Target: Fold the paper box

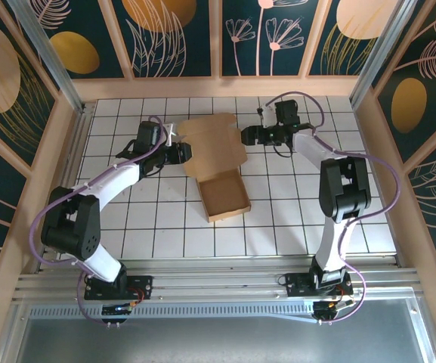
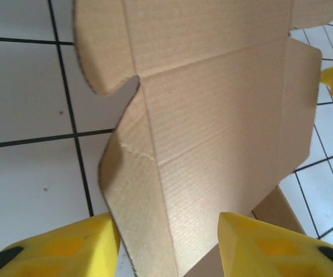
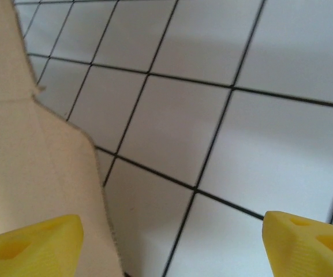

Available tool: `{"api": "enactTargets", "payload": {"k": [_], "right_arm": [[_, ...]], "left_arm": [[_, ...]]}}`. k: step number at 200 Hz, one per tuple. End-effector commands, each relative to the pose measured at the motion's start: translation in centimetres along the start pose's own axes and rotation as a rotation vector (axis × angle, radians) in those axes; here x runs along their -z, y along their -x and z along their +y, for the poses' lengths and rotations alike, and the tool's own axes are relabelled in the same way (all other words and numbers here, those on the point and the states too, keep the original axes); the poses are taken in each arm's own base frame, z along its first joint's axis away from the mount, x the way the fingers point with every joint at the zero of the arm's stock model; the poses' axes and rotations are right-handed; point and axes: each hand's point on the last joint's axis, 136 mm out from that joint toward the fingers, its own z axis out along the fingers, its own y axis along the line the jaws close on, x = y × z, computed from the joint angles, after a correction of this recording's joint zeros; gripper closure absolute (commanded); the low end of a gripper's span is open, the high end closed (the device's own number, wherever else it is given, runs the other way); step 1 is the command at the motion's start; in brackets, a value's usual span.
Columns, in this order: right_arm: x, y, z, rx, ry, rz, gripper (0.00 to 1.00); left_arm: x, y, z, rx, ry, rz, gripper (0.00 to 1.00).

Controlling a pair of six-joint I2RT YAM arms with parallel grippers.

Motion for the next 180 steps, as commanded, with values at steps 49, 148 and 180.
{"api": "enactTargets", "payload": {"k": [49,148,180], "right_arm": [[-2.3,-0.9,5.3,0.089,0.131,0.024,0.52],[-0.4,-2.1,3.7,0.099,-0.397,-0.067,0.72],[1.4,-1.5,5.4,0.099,-0.307,-0.113,0.56]], "left_arm": [[-0.8,0.5,-0.9,0.005,-0.059,0.023,0.74],[-1.1,1.8,-1.7,-0.047,0.071,-0.172,0.94],[0.7,3.4,-1.3,-0.129,0.095,-0.351,1.00]]}}
